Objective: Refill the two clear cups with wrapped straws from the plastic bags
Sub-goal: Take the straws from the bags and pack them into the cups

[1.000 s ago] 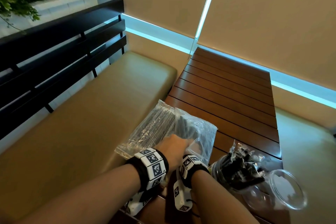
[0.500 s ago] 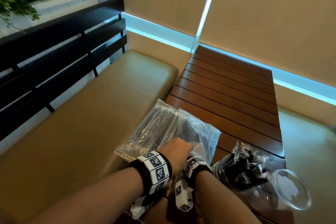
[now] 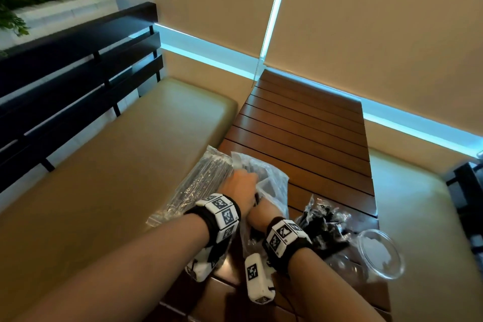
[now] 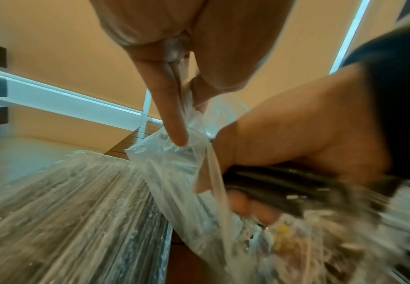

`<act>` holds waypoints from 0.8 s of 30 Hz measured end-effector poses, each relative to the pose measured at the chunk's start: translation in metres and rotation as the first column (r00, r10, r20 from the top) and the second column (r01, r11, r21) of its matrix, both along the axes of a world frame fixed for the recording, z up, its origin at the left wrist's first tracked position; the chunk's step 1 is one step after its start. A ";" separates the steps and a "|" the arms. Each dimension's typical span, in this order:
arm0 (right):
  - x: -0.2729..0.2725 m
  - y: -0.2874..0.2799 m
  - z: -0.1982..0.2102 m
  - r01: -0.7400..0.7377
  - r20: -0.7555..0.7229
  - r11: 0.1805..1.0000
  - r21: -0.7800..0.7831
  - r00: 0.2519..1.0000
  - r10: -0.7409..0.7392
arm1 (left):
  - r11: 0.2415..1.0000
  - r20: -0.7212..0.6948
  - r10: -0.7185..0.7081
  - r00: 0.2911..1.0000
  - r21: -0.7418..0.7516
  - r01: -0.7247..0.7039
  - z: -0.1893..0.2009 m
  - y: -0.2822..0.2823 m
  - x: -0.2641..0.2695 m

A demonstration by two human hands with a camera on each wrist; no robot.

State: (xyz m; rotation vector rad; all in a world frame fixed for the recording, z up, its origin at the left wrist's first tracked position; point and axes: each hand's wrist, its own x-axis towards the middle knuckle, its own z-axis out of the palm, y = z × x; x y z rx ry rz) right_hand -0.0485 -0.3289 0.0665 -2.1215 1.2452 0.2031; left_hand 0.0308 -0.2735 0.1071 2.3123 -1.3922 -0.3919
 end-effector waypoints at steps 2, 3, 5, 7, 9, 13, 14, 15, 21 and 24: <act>-0.014 0.001 0.018 -0.016 -0.037 1.000 0.026 0.999 0.017 | 1.000 0.035 0.023 0.999 0.008 -0.024 0.008 -0.008 0.001; -0.023 0.002 0.029 -0.027 -0.080 0.999 0.022 0.996 0.029 | 0.999 0.048 0.038 0.998 0.006 -0.039 0.012 -0.011 0.002; -0.046 0.006 0.051 -0.081 -0.123 0.996 0.021 0.989 0.083 | 0.998 0.070 0.058 0.996 0.004 -0.059 0.019 -0.017 0.004; -0.073 0.014 0.072 -0.092 -0.133 0.995 0.027 0.987 0.095 | 0.997 0.089 0.063 0.994 0.028 -0.066 0.022 -0.021 0.007; -0.100 0.022 0.092 -0.119 -0.095 0.991 0.057 0.988 0.124 | 0.996 0.100 0.065 0.993 0.049 -0.070 0.023 -0.026 0.009; -0.147 0.035 0.115 -0.157 0.012 0.986 0.048 0.988 0.156 | 0.990 0.125 0.082 0.989 0.108 -0.096 0.023 -0.032 0.011; -0.155 0.036 0.118 -0.154 0.033 0.988 0.017 0.988 0.153 | 0.987 0.115 0.085 0.990 0.123 -0.099 0.026 -0.031 0.009; -0.162 0.034 0.119 -0.140 0.067 0.990 -0.027 0.988 0.141 | 0.982 0.100 0.085 0.991 0.159 -0.101 0.030 -0.029 0.005; -0.168 0.013 0.127 0.108 0.467 0.973 -0.203 0.884 0.000 | 0.964 -0.004 -0.179 0.984 0.199 0.176 0.066 -0.016 -0.026; -0.153 0.008 0.118 0.162 0.551 0.965 -0.205 0.834 -0.023 | 0.947 -0.505 -0.319 0.802 -0.199 0.252 0.101 -0.004 -0.044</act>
